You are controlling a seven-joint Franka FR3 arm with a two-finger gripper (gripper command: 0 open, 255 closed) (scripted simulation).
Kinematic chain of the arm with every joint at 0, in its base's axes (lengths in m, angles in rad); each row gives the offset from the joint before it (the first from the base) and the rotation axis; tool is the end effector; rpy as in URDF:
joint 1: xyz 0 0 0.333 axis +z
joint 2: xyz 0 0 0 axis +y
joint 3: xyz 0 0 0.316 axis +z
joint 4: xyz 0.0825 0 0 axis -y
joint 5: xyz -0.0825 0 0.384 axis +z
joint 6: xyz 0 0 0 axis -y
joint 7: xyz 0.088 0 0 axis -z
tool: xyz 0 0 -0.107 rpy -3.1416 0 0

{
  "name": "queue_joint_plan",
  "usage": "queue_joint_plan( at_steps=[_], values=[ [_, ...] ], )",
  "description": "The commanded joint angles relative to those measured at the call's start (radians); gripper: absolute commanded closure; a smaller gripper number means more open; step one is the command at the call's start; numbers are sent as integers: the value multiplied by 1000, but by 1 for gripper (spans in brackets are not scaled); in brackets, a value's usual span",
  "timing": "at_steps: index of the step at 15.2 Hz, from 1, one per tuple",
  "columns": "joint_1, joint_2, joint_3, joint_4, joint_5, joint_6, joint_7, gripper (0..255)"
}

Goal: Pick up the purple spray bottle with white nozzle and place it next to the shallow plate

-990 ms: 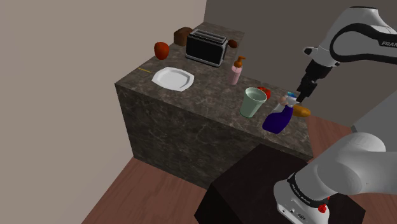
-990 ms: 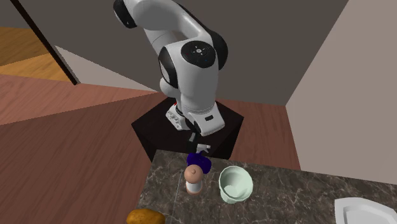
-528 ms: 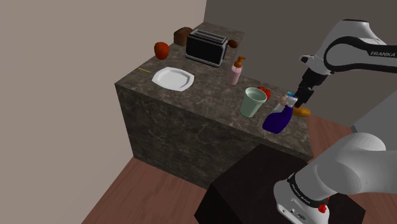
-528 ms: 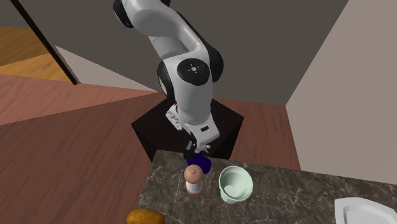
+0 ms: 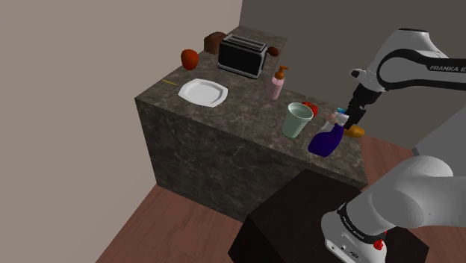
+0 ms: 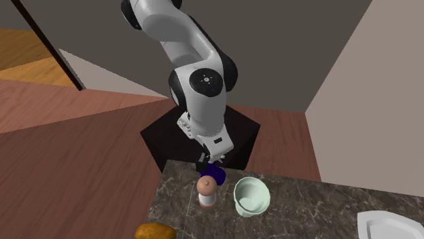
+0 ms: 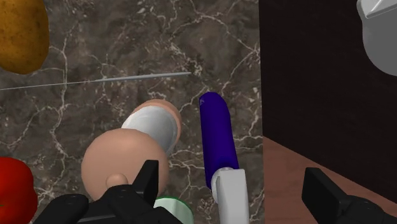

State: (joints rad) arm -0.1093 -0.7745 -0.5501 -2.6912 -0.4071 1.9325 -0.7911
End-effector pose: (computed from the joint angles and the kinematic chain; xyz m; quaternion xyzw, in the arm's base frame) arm 0.2525 -0.2190 0.4208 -0.9766 -0.2147 0.0136 0.0088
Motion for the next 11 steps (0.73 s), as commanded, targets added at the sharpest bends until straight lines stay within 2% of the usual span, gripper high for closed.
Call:
queue_joint_plan(
  at_steps=[1, 2, 11],
  values=[
    [0, 0, 0, 0, 0, 0, 0, 0],
    [0, 0, 0, 0, 0, 0, 0, 255],
    [0, 0, 0, 0, 0, 0, 0, 255]
  ],
)
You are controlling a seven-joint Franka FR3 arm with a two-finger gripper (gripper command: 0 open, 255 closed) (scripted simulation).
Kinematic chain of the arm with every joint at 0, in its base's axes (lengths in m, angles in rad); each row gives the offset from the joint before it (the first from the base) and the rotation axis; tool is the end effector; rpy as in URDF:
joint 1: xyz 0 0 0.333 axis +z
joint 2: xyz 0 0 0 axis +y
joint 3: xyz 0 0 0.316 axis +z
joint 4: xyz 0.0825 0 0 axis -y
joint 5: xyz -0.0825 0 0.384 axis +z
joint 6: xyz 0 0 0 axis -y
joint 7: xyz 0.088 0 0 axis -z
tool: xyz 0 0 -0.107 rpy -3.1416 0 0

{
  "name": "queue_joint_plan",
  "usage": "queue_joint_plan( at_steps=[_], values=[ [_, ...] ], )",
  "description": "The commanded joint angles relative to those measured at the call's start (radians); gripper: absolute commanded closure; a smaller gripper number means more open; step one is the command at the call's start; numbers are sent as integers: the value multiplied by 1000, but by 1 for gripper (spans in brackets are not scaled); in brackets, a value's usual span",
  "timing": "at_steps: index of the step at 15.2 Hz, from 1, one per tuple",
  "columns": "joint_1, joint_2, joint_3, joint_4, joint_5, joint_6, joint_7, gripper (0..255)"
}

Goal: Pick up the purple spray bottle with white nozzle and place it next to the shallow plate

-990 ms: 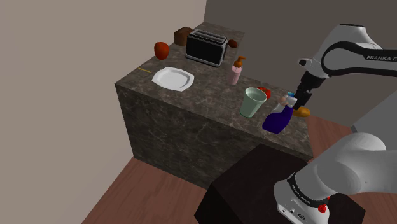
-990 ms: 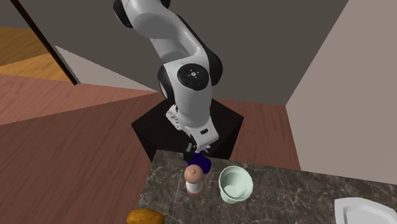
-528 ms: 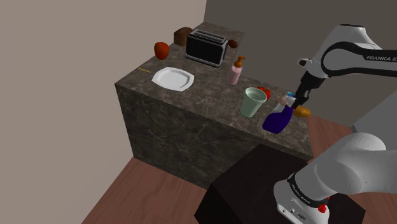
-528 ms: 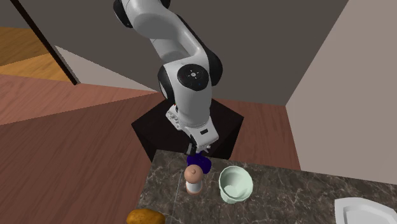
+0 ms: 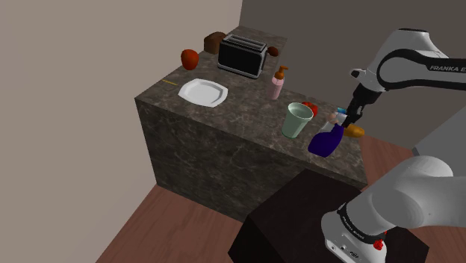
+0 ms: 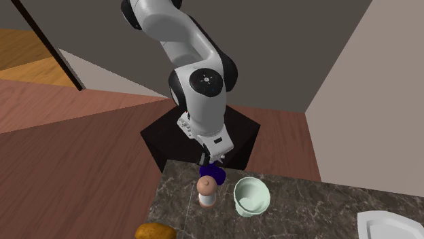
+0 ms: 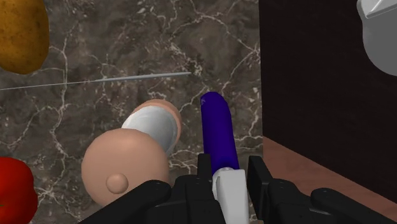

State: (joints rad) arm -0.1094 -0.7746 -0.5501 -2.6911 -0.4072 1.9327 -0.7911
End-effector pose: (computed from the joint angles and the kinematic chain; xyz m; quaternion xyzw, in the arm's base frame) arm 0.2525 -0.2191 0.4209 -0.9766 -0.2146 0.0134 0.0087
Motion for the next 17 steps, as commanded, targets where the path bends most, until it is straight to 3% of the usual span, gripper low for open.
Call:
queue_joint_plan(
  at_steps=[1, 17],
  values=[
    [1, -5, 6, 10, 4, -15, -1, 255],
    [20, -37, 80, 198, 68, -236, -12, 255]
  ],
)
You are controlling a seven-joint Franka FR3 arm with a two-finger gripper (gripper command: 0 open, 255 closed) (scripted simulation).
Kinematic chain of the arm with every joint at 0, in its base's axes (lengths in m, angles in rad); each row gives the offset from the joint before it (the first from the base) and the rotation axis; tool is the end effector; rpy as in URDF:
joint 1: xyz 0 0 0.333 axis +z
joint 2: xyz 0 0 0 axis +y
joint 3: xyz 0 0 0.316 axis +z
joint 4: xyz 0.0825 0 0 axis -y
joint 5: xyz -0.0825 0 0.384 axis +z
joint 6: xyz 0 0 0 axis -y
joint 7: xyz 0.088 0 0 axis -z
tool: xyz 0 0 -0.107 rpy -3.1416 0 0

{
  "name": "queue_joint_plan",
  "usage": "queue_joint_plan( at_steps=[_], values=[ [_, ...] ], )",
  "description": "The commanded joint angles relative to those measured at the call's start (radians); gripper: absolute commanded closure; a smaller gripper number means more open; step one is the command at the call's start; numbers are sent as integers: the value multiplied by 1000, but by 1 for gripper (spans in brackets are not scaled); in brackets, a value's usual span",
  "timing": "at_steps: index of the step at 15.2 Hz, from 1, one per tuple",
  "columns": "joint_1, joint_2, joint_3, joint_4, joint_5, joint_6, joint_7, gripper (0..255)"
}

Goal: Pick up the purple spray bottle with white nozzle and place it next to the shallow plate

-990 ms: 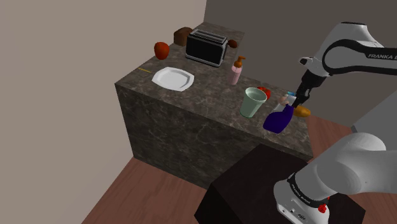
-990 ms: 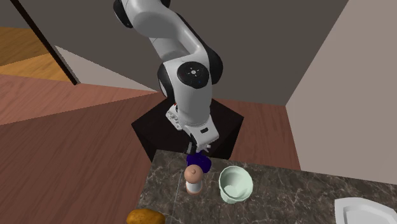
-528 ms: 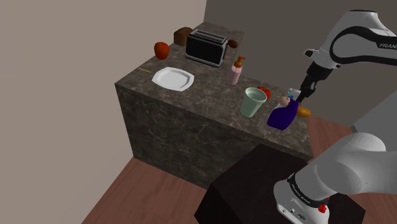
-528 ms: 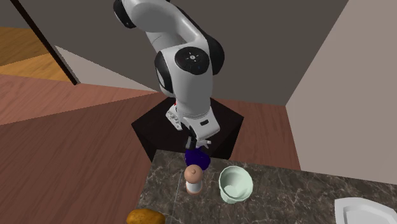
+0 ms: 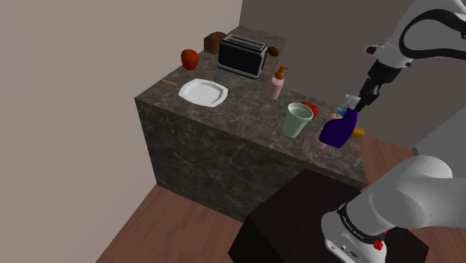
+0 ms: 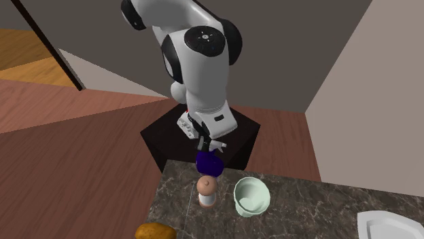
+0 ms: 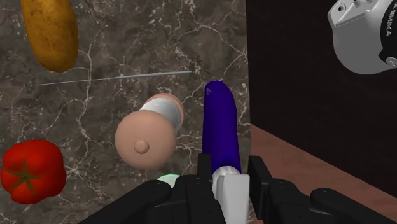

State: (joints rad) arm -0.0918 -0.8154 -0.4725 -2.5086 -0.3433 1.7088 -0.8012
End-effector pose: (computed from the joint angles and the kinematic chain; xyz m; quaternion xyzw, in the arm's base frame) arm 0.2518 -0.2183 0.5049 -0.9766 -0.2147 0.0135 0.0087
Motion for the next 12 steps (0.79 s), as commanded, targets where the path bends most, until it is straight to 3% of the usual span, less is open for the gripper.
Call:
queue_joint_plan(
  at_steps=[1, 12],
  values=[
    [4, 4, 7, 29, 7, -25, -2, 255],
    [19, 24, 43, 184, 42, -161, -13, 255]
  ],
)
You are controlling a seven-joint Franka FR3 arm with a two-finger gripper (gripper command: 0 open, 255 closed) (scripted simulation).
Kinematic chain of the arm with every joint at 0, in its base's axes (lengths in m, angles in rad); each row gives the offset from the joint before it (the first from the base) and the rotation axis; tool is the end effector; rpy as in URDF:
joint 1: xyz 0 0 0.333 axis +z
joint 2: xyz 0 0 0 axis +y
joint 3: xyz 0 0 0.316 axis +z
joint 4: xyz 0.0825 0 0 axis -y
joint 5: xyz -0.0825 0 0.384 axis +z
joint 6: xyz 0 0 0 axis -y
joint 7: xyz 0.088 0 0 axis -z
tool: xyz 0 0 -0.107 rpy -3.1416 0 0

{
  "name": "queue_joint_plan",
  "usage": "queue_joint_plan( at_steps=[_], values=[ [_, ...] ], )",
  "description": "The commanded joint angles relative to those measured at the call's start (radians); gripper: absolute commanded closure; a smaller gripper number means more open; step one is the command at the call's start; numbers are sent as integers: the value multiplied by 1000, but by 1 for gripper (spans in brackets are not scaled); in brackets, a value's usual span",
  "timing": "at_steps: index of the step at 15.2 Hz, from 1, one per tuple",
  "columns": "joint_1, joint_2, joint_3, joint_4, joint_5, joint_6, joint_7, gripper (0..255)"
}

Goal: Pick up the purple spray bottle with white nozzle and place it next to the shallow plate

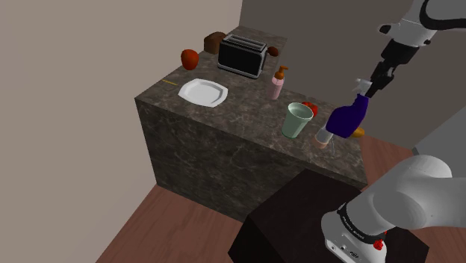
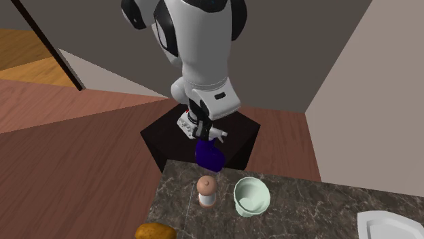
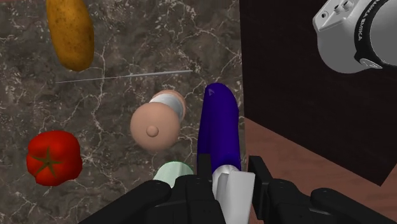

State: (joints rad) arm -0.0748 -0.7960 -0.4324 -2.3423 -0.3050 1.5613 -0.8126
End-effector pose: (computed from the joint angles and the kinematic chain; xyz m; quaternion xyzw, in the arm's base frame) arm 0.2520 -0.2190 0.5678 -0.9766 -0.2146 0.0135 0.0087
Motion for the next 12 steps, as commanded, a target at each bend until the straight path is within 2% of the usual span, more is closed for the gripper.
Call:
queue_joint_plan(
  at_steps=[1, 12],
  values=[
    [4, 8, 6, 33, 7, -25, -2, 255],
    [20, 56, 31, 210, 35, -155, -16, 255]
  ],
)
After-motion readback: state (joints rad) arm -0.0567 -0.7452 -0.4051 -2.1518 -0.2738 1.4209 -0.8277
